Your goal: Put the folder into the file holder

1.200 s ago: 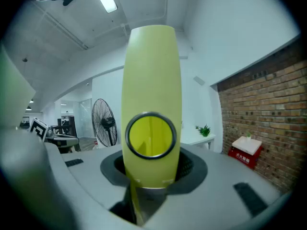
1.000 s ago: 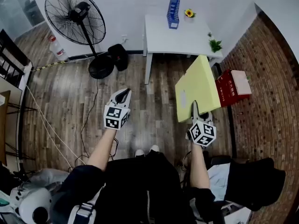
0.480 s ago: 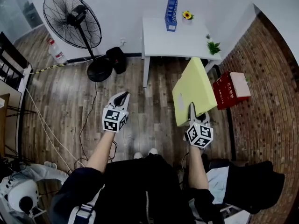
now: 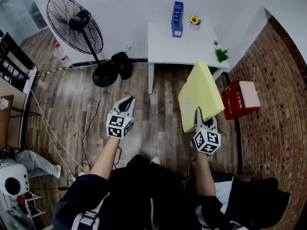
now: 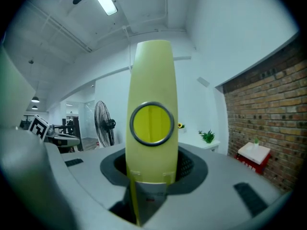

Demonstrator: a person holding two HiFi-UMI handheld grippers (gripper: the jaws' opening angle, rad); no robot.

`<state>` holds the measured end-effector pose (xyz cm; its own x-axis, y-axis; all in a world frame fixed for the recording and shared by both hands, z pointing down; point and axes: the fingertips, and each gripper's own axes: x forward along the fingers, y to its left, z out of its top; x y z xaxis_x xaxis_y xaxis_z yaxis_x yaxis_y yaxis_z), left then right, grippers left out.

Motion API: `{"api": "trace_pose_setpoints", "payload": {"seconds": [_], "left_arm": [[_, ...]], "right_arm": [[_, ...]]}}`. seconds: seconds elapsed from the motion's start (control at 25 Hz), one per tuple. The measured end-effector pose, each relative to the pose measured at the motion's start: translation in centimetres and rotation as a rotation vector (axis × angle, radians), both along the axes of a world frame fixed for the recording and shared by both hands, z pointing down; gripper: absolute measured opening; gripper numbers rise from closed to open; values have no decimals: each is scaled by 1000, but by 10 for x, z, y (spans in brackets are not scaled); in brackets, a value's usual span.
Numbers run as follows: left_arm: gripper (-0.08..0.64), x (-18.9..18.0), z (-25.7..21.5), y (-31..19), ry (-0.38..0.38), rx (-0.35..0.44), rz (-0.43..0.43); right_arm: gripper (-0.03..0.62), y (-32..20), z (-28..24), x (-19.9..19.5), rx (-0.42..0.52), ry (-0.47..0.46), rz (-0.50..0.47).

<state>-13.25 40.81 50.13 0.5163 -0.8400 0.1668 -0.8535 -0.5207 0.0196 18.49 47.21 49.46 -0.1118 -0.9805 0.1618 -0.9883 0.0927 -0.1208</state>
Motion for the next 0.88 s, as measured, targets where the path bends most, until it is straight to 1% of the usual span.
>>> {"api": "trace_pose_setpoints", "payload": {"seconds": [0.2, 0.36, 0.48, 0.64, 0.88], "left_arm": [[35, 4, 8, -1, -5, -14, -13], [35, 8, 16, -27, -1, -28, -16], [35, 14, 22, -60, -3, -36, 0], [35, 21, 33, -118, -5, -45, 37], [35, 28, 42, -207, -32, -64, 117]], "right_arm": [[152, -15, 6, 4, 0, -22, -17], [152, -41, 12, 6, -18, -17, -28], [152, -68, 14, 7, -28, -15, -20], [152, -122, 12, 4, -27, -8, 1], [152, -203, 7, -1, -26, -15, 56]]}}
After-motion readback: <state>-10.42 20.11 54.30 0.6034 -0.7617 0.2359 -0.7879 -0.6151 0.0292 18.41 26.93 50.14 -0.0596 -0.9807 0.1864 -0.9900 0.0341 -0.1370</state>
